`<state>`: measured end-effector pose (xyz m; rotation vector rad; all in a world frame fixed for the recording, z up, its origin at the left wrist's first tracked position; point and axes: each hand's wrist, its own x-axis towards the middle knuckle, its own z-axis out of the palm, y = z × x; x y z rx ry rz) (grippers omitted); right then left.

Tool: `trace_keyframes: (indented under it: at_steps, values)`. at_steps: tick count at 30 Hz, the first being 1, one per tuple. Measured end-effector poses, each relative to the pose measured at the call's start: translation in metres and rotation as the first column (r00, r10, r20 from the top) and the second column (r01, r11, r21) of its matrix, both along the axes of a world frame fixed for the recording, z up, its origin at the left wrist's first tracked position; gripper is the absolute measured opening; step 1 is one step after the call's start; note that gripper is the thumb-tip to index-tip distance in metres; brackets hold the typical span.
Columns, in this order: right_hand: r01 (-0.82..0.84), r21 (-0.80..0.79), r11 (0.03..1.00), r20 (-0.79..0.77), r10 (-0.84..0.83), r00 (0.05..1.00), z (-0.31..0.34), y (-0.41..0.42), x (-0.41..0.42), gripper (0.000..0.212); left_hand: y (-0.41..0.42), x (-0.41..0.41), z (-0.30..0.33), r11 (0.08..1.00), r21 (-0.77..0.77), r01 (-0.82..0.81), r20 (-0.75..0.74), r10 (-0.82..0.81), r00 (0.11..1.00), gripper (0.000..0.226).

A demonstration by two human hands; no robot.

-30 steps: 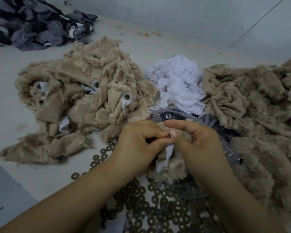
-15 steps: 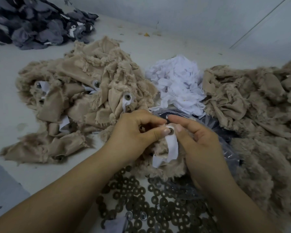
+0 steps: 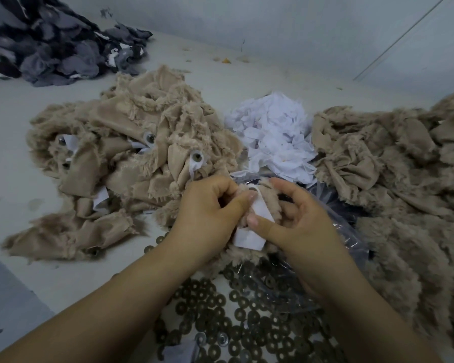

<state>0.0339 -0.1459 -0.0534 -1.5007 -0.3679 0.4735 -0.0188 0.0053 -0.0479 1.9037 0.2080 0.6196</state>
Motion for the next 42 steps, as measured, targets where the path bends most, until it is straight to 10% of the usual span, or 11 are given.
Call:
trace_keyframes:
  at_steps: [9,12,17,23,27,31,35,38,42]
  values:
    - [-0.021,0.106,0.994,-0.121,0.033,0.992,0.003,0.001,0.0,0.038,0.004,0.006,0.0,0.978,0.145,-0.153,0.049,0.148,0.988,0.03]
    - [-0.038,0.175,0.984,-0.156,0.066,0.985,0.004,0.002,-0.002,0.04,0.001,0.003,0.003,0.999,0.031,0.03,0.061,-0.032,0.998,0.018]
    - [0.023,0.213,0.977,-0.172,0.014,0.985,0.003,0.002,-0.001,0.041,0.008,-0.003,0.007,0.916,0.265,0.301,-0.074,-0.292,0.953,0.068]
    - [-0.134,-0.023,0.991,0.094,0.135,0.986,-0.003,0.003,0.0,0.091,0.01,-0.001,0.026,0.918,0.341,0.204,0.127,-0.26,0.957,0.034]
    - [-0.204,-0.019,0.979,0.067,0.205,0.977,-0.007,0.008,-0.005,0.074,0.012,0.009,0.031,0.846,0.533,0.023,0.282,-0.204,0.937,0.027]
    - [-0.029,-0.179,0.983,0.198,0.065,0.978,-0.006,0.007,-0.008,0.059,0.045,0.03,0.038,0.585,0.764,-0.271,0.421,-0.134,0.897,0.033]
    - [0.115,-0.268,0.957,0.457,0.021,0.889,-0.001,0.006,-0.009,0.051,0.079,0.047,0.034,0.159,0.987,-0.017,-0.008,0.156,0.988,0.025]
    - [0.254,-0.294,0.921,0.644,-0.005,0.765,0.001,0.003,-0.007,0.043,0.083,0.046,0.02,0.307,0.891,0.335,-0.428,0.32,0.846,0.051]
    - [0.451,-0.298,0.841,0.782,-0.055,0.62,0.007,-0.008,0.009,0.034,0.062,0.048,0.013,0.365,0.921,0.135,-0.204,0.156,0.967,0.039]
